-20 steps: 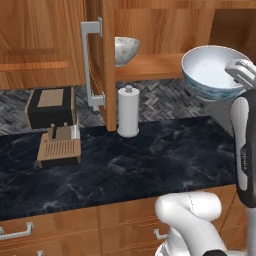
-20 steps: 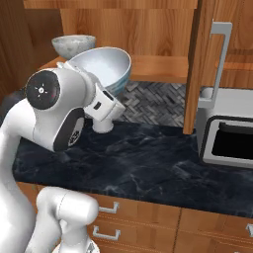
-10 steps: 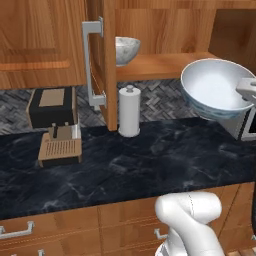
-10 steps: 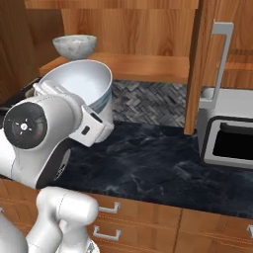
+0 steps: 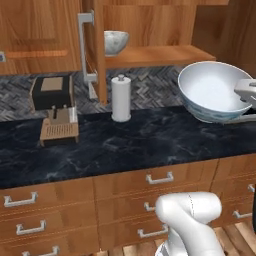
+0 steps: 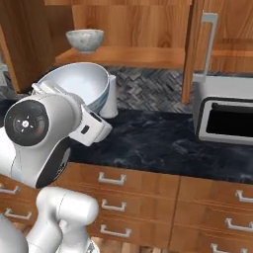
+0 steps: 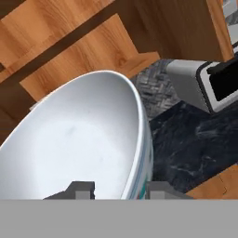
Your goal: Pick up the bowls from the cabinet and place each bowl in front of a stool on the dining counter.
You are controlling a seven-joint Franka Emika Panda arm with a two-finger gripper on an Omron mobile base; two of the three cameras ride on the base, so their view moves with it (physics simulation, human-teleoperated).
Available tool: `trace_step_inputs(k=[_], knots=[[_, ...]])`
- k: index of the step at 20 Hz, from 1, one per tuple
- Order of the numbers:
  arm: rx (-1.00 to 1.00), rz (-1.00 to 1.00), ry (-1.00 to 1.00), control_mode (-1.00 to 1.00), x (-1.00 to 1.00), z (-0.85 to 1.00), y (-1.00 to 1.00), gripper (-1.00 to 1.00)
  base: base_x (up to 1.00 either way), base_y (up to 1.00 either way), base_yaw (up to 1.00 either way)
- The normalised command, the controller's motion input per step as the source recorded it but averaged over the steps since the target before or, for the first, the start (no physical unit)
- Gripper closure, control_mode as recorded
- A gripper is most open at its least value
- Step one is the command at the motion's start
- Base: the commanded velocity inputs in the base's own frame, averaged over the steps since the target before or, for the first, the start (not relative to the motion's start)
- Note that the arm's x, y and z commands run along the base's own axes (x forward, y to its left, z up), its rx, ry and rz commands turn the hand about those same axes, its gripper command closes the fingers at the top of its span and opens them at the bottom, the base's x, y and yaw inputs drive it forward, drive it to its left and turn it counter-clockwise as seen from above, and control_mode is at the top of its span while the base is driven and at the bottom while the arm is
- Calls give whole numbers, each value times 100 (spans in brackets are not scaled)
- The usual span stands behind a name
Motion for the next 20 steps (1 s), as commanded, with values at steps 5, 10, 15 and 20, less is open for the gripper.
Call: trace_step_inputs(k=[5,10,15,20], knots=[[0,0,0,100,0,0,0,100,-100,13,-16],[0,0,0,100,0,0,0,100,-81,23,-25],[0,0,0,100,0,0,0,100,-59,38,-34],[0,0,0,100,0,0,0,100,-38,59,-41]])
